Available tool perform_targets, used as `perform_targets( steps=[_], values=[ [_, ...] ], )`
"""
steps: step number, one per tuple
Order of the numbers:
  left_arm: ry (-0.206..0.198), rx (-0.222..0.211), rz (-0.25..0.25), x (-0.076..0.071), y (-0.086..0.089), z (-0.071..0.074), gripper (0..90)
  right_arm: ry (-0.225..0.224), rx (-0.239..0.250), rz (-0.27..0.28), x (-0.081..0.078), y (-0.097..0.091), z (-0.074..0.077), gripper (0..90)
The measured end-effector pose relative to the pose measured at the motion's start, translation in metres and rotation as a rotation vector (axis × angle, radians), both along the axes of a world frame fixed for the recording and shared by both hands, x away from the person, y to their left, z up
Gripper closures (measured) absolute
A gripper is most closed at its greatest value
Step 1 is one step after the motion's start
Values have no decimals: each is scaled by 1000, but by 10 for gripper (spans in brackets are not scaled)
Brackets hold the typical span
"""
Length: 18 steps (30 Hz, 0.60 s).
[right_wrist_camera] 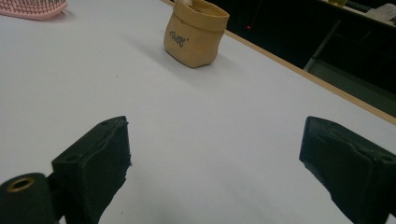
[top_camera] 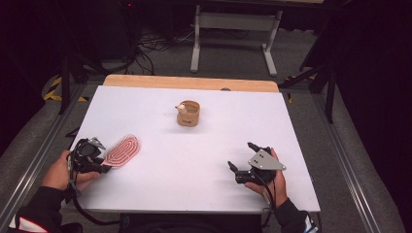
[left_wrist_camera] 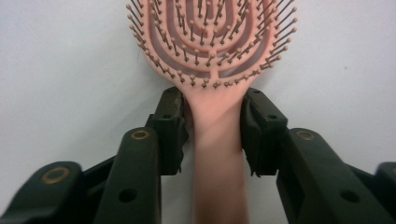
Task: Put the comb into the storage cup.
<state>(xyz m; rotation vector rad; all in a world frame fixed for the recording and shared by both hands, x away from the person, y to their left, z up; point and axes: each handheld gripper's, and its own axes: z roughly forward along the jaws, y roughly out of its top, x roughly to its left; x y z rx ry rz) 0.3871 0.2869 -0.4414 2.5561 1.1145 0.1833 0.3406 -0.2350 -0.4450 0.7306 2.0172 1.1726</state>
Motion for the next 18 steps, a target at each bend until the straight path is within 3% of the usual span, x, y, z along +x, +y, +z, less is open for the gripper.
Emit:
perform_targets(
  steps=[5, 12, 18],
  values=[
    [-31, -3, -7, -4, 0, -1, 691, 4, -1, 0, 1, -1, 0, 93],
    [-84, -37, 21, -12, 3, -4, 694, 1, 3, -3, 1, -2, 0, 94],
    [-131, -38, 36, -15, 2, -5, 695, -5, 13, -12, 1, -5, 1, 94]
  ],
)
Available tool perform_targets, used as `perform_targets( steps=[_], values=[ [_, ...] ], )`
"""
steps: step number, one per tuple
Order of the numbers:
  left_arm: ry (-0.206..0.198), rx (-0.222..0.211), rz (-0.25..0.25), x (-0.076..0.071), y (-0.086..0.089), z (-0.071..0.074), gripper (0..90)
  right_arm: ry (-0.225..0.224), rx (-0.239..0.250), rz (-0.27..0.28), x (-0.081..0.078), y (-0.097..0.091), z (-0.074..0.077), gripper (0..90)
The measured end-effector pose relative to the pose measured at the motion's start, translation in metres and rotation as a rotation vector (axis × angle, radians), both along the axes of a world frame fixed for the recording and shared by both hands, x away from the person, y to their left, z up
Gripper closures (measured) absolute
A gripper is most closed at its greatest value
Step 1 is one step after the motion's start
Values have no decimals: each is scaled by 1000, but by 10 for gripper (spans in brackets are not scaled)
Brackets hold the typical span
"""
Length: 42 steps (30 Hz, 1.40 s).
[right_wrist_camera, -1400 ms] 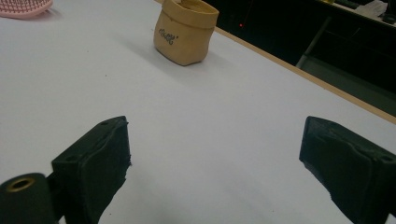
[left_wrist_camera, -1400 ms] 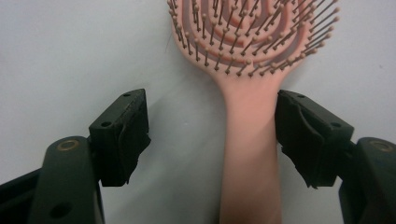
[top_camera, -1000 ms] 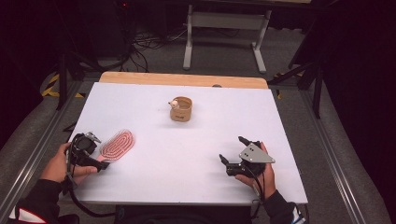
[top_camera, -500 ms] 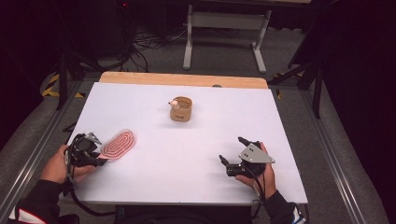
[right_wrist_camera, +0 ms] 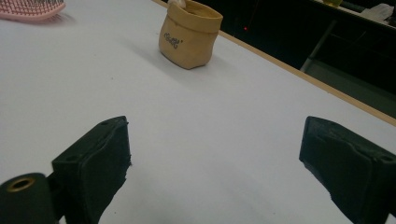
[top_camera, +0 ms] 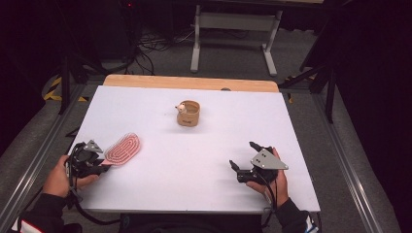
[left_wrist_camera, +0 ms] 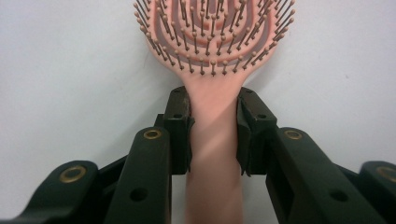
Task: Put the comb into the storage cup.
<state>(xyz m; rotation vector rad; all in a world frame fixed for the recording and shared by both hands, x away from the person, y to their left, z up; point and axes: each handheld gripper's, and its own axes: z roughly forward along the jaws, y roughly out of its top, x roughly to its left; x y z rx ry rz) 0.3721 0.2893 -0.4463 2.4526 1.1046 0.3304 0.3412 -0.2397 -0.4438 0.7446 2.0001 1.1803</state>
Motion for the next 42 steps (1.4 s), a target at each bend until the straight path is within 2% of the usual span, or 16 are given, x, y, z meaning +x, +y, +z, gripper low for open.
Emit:
perform_targets(
  steps=[4, 9, 14, 16, 18, 19, 20, 21, 22, 24, 26, 27, 28, 34, 39, 42],
  values=[
    [-31, -17, 2, -1, 0, 1, 695, -1, 2, -3, 0, 0, 0, 94],
    [-59, -15, 3, -4, -2, 3, 695, -2, 4, -8, 0, -1, 0, 95],
    [-121, -20, -1, -7, -5, 7, 696, -3, 7, -13, 1, -1, 0, 94],
    [-129, -33, -3, -8, -5, 9, 696, -3, 6, -14, 1, -1, 0, 95],
    [-172, -31, 9, -9, -5, 11, 696, -6, 8, -16, 1, -2, 0, 95],
    [-176, -37, 11, -9, -5, 11, 696, -6, 9, -16, 1, -2, 0, 95],
    [-206, -36, 14, -10, -4, 12, 696, -7, 9, -17, 1, -2, 0, 95],
    [-248, -46, 24, -11, -4, 12, 696, -7, 9, -20, 1, -3, 1, 95],
    [-264, -61, 31, -12, -4, 13, 696, -6, 12, -21, 1, -3, 1, 95],
    [-320, -65, 43, -14, -4, 15, 696, -8, 15, -25, 1, -4, 1, 95],
    [-349, -87, 53, -15, -4, 16, 696, -11, 17, -32, 2, -4, 1, 95],
    [-349, -87, 53, -15, -4, 16, 696, -11, 20, -37, 2, -4, 1, 95],
    [-388, -109, 67, -16, -4, 17, 696, -11, 23, -38, 2, -5, 1, 95],
    [-461, -158, 88, -19, -8, 17, 696, -22, 35, -66, 3, -5, 3, 97],
    [-501, -208, 94, -17, -14, 18, 696, -25, 85, -80, 7, -5, 7, 98],
    [-525, -223, 86, -15, -21, 17, 696, -33, 98, -74, 9, -3, 10, 96]
  ],
)
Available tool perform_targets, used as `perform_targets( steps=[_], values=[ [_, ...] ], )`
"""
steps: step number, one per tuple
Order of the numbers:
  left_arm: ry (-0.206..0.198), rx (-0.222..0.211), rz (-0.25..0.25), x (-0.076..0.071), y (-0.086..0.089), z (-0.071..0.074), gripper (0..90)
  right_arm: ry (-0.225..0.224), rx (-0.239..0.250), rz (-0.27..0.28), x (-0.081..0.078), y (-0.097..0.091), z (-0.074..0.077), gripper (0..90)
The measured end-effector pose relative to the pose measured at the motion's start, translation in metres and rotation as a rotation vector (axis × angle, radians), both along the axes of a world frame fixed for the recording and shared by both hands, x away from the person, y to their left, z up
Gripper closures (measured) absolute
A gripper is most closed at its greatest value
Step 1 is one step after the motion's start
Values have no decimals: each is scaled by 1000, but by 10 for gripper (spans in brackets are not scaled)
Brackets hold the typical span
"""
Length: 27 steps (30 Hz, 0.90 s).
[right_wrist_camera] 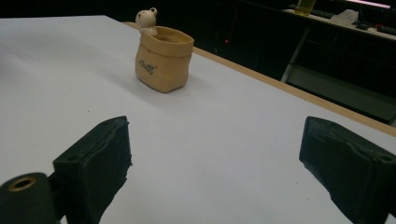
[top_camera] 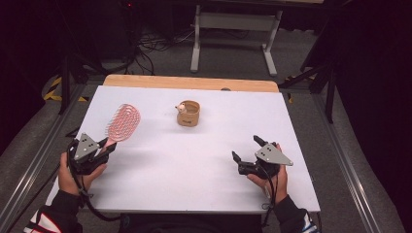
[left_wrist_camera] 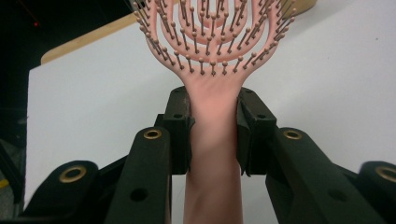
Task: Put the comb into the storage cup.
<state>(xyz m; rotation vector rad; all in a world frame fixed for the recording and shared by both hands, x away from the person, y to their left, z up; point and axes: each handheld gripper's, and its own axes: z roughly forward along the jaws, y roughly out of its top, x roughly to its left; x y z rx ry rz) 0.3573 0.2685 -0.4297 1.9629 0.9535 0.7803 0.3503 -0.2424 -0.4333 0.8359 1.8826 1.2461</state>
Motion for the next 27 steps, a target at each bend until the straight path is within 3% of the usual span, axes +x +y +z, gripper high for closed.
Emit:
perform_targets(
  steps=[4, 7, 15, 24, 27],
  values=[
    [-29, -25, -13, 5, -13, 0, 696, -19, 22, 17, 2, 6, 6, 95],
    [-48, -17, -45, 7, -26, -1, 696, -28, 52, 32, 4, 10, 12, 95],
    [-80, -52, -109, 15, -56, -2, 696, -36, 110, 81, 10, 24, 24, 96],
    [-105, -70, -172, 21, -88, -1, 696, -24, 158, 123, 19, 50, 36, 87],
    [-116, -96, -194, 23, -102, -1, 696, -18, 169, 132, 22, 56, 39, 87]
  ],
)
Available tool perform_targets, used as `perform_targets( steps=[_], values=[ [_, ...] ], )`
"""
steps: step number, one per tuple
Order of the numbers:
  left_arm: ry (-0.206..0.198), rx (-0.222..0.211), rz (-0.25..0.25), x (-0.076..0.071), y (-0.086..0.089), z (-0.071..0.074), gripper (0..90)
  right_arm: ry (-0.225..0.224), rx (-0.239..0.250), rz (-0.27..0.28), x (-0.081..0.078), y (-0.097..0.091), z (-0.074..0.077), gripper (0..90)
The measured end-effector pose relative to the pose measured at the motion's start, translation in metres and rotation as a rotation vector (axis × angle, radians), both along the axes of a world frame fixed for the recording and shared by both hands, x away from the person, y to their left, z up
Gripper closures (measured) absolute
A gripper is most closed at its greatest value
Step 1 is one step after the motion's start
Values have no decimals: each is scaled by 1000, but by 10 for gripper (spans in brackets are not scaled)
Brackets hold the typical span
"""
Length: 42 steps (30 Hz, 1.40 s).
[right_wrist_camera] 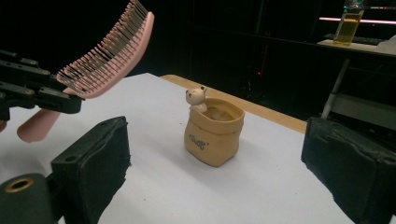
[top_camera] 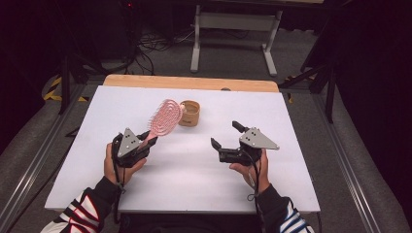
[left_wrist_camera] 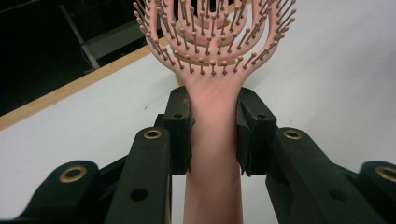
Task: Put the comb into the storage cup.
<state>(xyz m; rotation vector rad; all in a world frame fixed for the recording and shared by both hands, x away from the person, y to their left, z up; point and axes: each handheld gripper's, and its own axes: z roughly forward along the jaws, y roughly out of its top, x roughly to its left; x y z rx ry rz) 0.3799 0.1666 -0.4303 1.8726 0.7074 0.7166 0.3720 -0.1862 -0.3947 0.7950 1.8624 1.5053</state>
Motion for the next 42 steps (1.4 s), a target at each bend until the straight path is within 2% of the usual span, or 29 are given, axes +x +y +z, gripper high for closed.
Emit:
perform_targets(
  steps=[14, 25, 28, 29, 34, 37, 39, 41, 42],
  values=[
    [-27, 1, -58, -3, -38, -2, 696, 54, 72, 59, 12, 19, 6, 74],
    [-40, 8, -104, -8, -64, -7, 696, 86, 75, 96, 15, 32, 6, 71],
    [-44, 12, -116, -9, -70, -9, 696, 115, 81, 106, 17, 34, 4, 65],
    [-41, 14, -121, -9, -73, -9, 696, 138, 86, 119, 19, 36, 2, 63],
    [-53, 33, -139, -12, -82, -12, 696, 163, 88, 139, 20, 41, -1, 62],
    [-50, 36, -151, -12, -88, -13, 696, 175, 97, 141, 20, 44, -1, 108],
    [-51, 33, -154, -12, -90, -14, 696, 175, 113, 123, 20, 45, -2, 154],
    [-51, 33, -154, -11, -90, -14, 697, 171, 146, 114, 21, 43, -1, 266],
    [-54, 32, -151, -12, -90, -13, 697, 188, 195, 119, 21, 38, 0, 334]
  ],
)
